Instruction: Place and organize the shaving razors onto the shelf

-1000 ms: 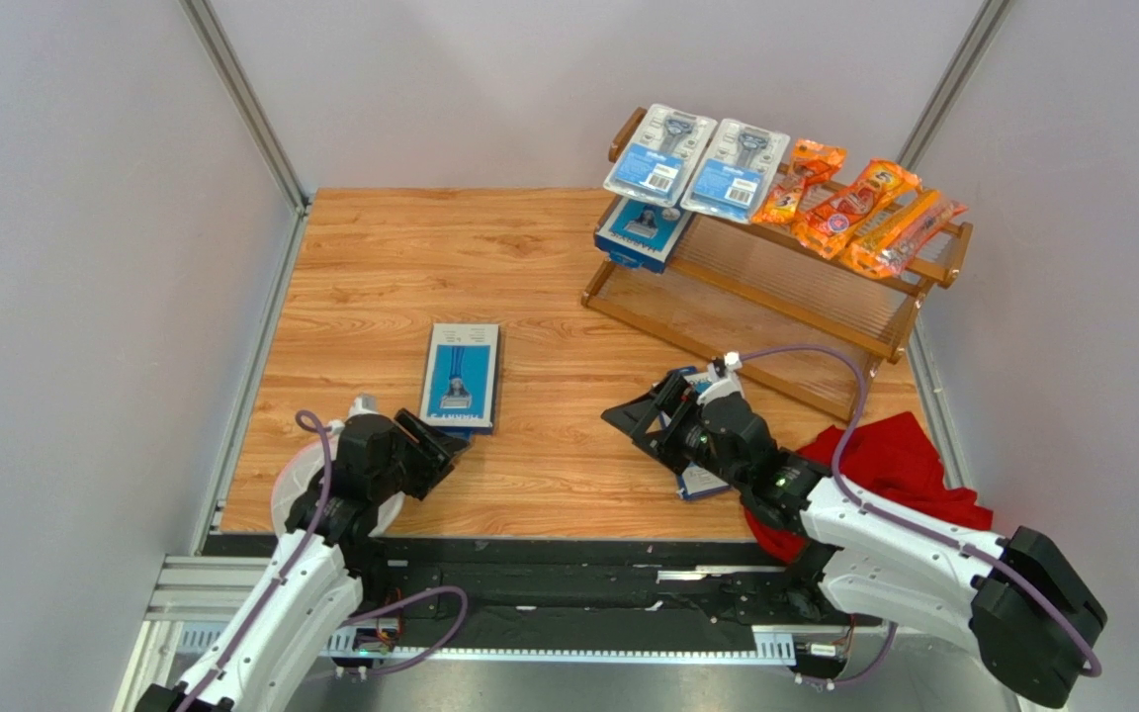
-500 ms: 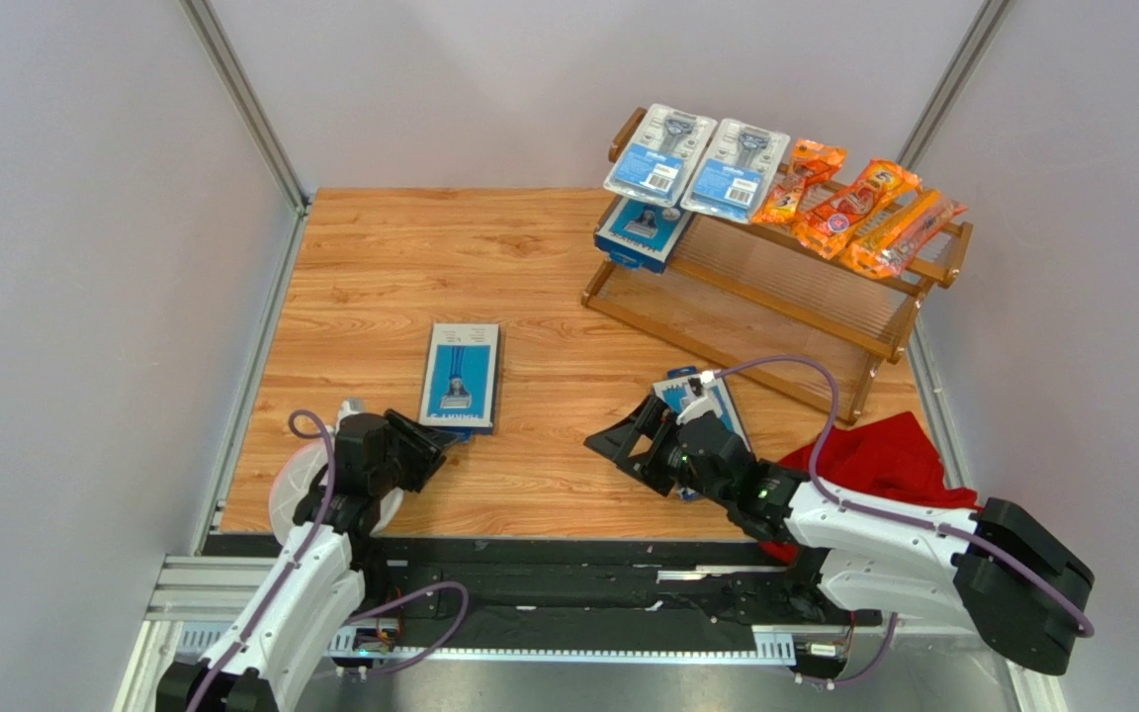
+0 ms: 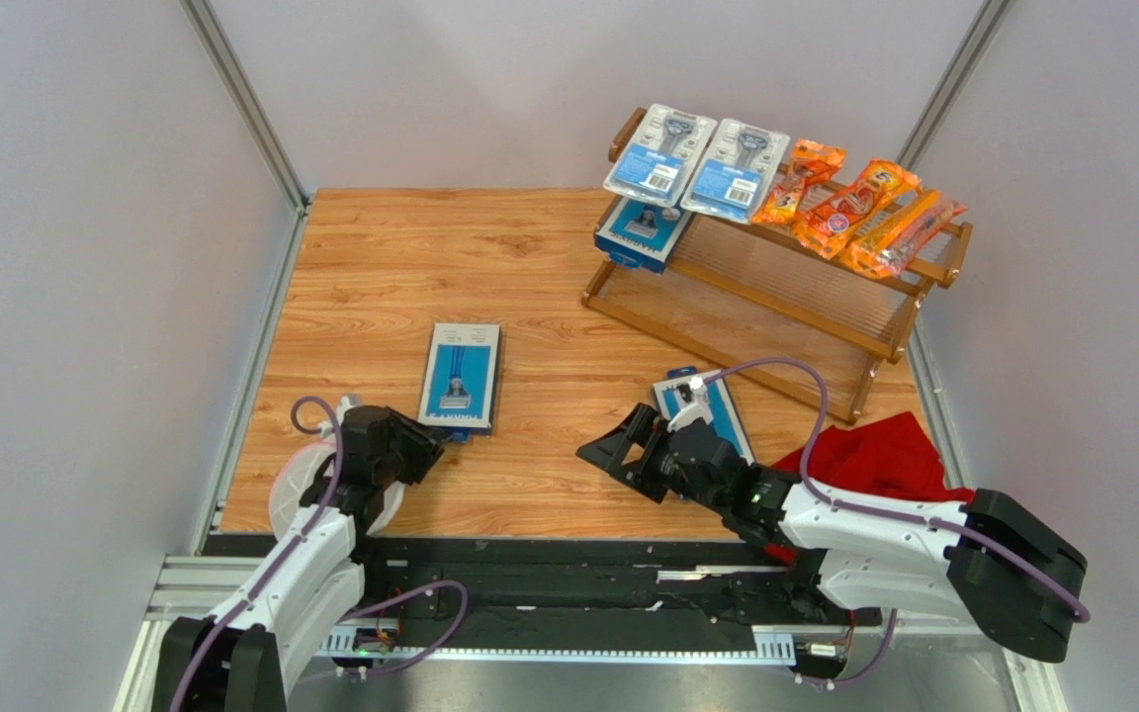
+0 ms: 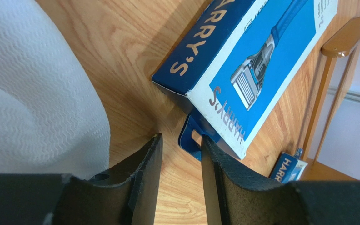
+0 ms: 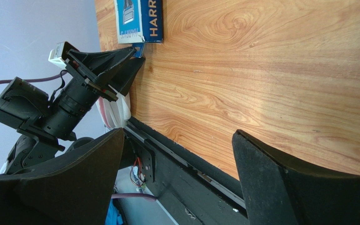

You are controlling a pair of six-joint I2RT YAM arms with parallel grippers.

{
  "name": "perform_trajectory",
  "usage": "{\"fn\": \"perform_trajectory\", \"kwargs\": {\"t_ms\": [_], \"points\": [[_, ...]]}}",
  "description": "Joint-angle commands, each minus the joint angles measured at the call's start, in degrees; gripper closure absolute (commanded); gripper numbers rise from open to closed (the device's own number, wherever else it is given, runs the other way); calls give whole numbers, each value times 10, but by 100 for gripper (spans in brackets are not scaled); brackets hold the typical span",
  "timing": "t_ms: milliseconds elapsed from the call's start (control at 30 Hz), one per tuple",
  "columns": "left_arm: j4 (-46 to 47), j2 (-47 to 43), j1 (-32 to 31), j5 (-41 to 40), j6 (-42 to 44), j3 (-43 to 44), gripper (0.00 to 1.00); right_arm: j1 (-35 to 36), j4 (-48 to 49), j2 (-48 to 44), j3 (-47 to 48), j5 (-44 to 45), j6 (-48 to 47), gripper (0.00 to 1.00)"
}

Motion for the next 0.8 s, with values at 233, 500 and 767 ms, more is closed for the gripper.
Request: {"fn": "perform_trajectory", "kwargs": {"t_ms": [233,500,767], "points": [[54,-11,5,-61,19,18,64,34,54,47,32,18,5,11],[98,38,5,-42,64,46,100,44,75,93,49,0,1,11],[84,42,5,17,79,64,100,44,122,129,61,-19,4,9]]}}
